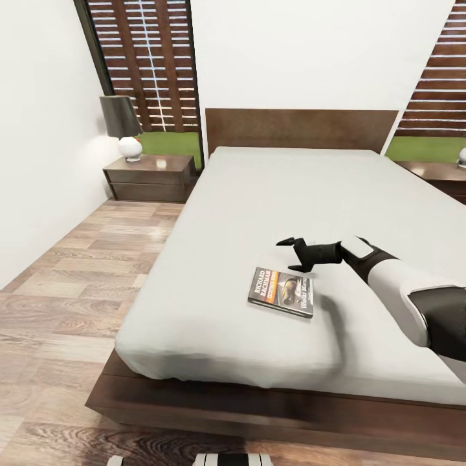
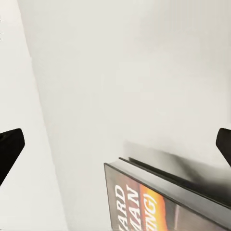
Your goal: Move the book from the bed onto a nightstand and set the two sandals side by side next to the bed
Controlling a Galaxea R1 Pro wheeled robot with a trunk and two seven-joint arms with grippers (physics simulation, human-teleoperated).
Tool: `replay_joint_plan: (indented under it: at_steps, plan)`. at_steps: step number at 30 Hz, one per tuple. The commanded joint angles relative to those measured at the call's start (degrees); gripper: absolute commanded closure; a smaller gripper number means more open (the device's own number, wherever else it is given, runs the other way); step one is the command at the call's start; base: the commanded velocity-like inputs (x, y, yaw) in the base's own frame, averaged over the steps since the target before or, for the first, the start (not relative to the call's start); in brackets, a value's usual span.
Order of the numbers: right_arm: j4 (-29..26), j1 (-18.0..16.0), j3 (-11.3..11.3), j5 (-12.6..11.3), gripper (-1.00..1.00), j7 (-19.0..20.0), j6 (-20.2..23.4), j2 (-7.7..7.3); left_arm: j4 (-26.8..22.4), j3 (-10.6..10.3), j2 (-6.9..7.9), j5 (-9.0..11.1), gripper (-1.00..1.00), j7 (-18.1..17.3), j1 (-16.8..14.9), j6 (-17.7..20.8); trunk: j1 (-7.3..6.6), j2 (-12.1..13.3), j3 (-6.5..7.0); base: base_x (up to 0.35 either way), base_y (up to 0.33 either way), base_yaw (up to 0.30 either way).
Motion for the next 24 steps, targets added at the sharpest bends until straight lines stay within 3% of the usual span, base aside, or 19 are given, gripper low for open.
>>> replay_joint_plan:
  at_steps: [1, 9, 24]
  plan:
    - [0.0, 0.0, 0.5, 0.7, -1.00, 1.0, 0.1, -0.03, 0.0, 0.2, 0.00, -0.2, -1.00, -0.2, 0.0, 0.6, -0.01, 0.0, -0.04, 0.000, 0.000, 0.000]
    - [0.0, 0.1, 0.5, 2.7, -1.00, 2.3, 0.0, -0.02, 0.0, 0.2, 0.06, -0.2, -1.00, -0.2, 0.0, 0.5, -0.01, 0.0, -0.04, 0.000, 0.000, 0.000]
    - [0.1, 0.1, 0.4, 3.1, -1.00, 2.5, 0.0, -0.06, 0.0, 0.2, -0.01, -0.2, -1.00, -0.1, 0.1, 0.4, -0.01, 0.0, -0.04, 0.000, 0.000, 0.000]
